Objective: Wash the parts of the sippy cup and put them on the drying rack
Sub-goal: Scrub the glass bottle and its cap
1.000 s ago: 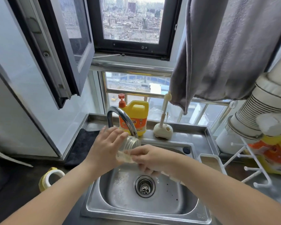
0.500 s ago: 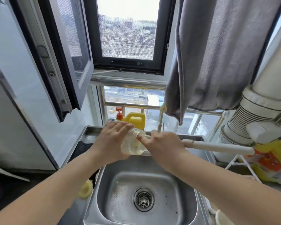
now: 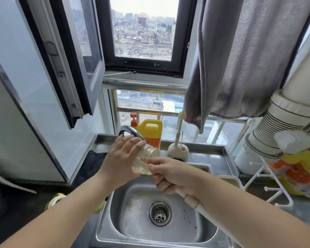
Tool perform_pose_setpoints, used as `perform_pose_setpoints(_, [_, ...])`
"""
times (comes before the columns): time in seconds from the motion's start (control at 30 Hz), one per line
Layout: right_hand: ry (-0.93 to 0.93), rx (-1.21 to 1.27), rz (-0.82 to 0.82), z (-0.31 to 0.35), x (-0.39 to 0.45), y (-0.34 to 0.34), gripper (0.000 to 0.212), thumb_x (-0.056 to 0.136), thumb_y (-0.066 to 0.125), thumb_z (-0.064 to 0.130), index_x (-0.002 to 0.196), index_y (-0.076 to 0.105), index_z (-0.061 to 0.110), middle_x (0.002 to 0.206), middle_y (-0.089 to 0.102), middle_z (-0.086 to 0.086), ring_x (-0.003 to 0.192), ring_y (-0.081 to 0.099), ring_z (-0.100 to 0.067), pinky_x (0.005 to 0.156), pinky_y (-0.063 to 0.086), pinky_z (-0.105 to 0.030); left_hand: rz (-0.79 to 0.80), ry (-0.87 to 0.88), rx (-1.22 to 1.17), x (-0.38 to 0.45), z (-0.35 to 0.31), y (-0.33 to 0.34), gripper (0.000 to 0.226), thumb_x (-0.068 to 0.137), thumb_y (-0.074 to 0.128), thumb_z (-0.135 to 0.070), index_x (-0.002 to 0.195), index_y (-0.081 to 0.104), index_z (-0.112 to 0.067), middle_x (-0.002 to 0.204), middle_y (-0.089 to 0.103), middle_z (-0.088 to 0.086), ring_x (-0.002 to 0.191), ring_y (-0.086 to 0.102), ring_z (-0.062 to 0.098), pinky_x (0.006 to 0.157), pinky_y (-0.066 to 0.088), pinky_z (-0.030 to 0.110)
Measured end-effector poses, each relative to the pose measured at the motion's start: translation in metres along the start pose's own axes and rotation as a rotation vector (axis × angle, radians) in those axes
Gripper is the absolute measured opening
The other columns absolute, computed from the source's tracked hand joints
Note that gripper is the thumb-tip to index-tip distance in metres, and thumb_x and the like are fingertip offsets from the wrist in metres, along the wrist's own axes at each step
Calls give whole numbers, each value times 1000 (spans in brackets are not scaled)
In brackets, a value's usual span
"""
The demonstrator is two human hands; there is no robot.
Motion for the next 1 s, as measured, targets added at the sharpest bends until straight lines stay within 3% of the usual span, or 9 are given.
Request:
perform_pose_setpoints(0.07, [-18, -392, -117, -2, 4, -1, 37, 102, 38, 20, 135, 48, 33, 63, 43, 6, 44, 36, -3, 36, 27, -9, 54, -2, -10, -7, 5, 3, 69, 61, 75, -48, 116, 48, -17, 112, 64, 6, 110, 53, 26, 101, 42, 50])
perform_pose_setpoints(0.17, [-173, -1290, -319, 18, 4, -6, 50, 97, 43, 16, 138, 40, 45, 109, 64, 1, 82, 58, -16, 67, 49, -17, 158, -28, -20, -10, 11, 7, 84, 48, 88, -43, 117, 47, -19, 112, 64, 4, 108, 57, 26, 100, 42, 55])
perform_pose_setpoints(0.3, [-403, -1942, -582, 53, -8, -1, 68, 80, 63, 13, 140, 42, 36, 82, 62, -9, 63, 62, -27, 49, 40, -29, 186, -67, -70, 2, 20, -2, 91, 43, 88, -46, 120, 48, -19, 110, 65, 5, 100, 63, 29, 91, 50, 51])
perform_pose_setpoints(0.37, [-390, -1950, -638, 60, -14, 3, 69, 68, 74, 13, 132, 53, 32, 72, 60, -9, 56, 60, -26, 46, 34, -27, 180, -23, -38, 6, 17, -7, 92, 41, 88, -49, 119, 50, -17, 107, 66, 4, 97, 64, 28, 88, 51, 44])
perform_pose_setpoints(0.47, [-168, -1652, -478, 32, -8, 3, 61, 88, 50, 7, 141, 35, 34, 93, 57, -2, 85, 54, -26, 61, 39, -31, 185, 13, -45, 2, 7, -1, 92, 42, 86, -52, 118, 49, -18, 105, 67, 5, 96, 64, 28, 87, 52, 44])
perform_pose_setpoints(0.6, [12, -1106, -292, 1, -16, -10, 20, 92, 43, 10, 98, 58, 23, 71, 45, 6, 70, 49, -18, 52, 33, -25, 165, 35, -90, -8, -21, 11, 79, 54, 66, -61, 118, 49, -18, 106, 67, 5, 99, 61, 27, 89, 53, 47])
perform_pose_setpoints(0.77, [80, -229, -178, -26, -47, -24, 26, 102, 41, 23, 119, 55, 36, 57, 37, 5, 41, 28, -4, 37, 19, -14, 91, 1, -167, 2, -51, 11, 74, 63, 55, -64, 119, 50, -16, 111, 65, 4, 103, 59, 25, 91, 50, 42])
perform_pose_setpoints(0.87, [100, -444, -211, -44, -61, -33, 32, 101, 42, 25, 129, 52, 36, 65, 49, 3, 46, 43, -5, 42, 33, -14, 152, 40, -152, 1, -70, 27, 80, 58, 63, -69, 120, 48, -20, 111, 65, 2, 103, 60, 24, 93, 48, 43])
perform_pose_setpoints(1.0, [45, -1414, -350, -40, -83, -55, 44, 100, 39, 25, 140, 38, 44, 130, 57, 1, 114, 56, -21, 80, 42, -27, 235, 29, -165, -10, -97, 53, 92, 38, 84, -57, 117, 50, -22, 108, 65, -3, 106, 50, 16, 96, 45, 47])
Point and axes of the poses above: each hand's wrist, its own x-axis towards the middle knuckle, its own y-axis out of the palm, z = x × y, the point moved 7 cm from there along x, towards the middle knuckle
